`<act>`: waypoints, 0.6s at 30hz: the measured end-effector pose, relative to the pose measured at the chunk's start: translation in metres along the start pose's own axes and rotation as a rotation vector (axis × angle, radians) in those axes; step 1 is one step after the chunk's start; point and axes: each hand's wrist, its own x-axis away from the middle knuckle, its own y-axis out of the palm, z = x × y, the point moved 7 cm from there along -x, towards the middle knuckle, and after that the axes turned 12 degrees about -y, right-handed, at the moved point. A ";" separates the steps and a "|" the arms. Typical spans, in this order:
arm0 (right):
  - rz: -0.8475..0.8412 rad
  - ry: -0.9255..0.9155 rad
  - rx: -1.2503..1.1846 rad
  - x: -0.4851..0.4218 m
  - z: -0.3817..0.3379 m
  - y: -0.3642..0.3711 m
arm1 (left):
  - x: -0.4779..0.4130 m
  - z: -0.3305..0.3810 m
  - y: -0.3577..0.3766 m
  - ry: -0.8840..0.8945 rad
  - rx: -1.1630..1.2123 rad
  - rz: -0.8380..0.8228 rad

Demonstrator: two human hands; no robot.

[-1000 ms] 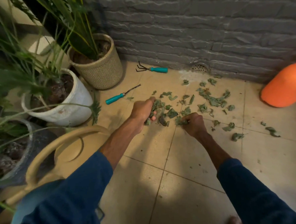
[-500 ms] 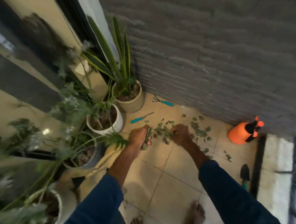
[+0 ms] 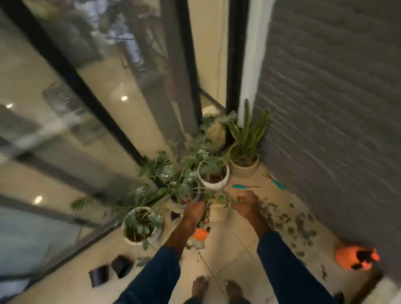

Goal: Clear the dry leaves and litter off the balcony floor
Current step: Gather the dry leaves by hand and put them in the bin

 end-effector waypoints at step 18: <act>-0.855 -0.447 0.209 0.193 -0.188 0.323 | 0.087 -0.330 -0.244 -0.294 0.987 0.528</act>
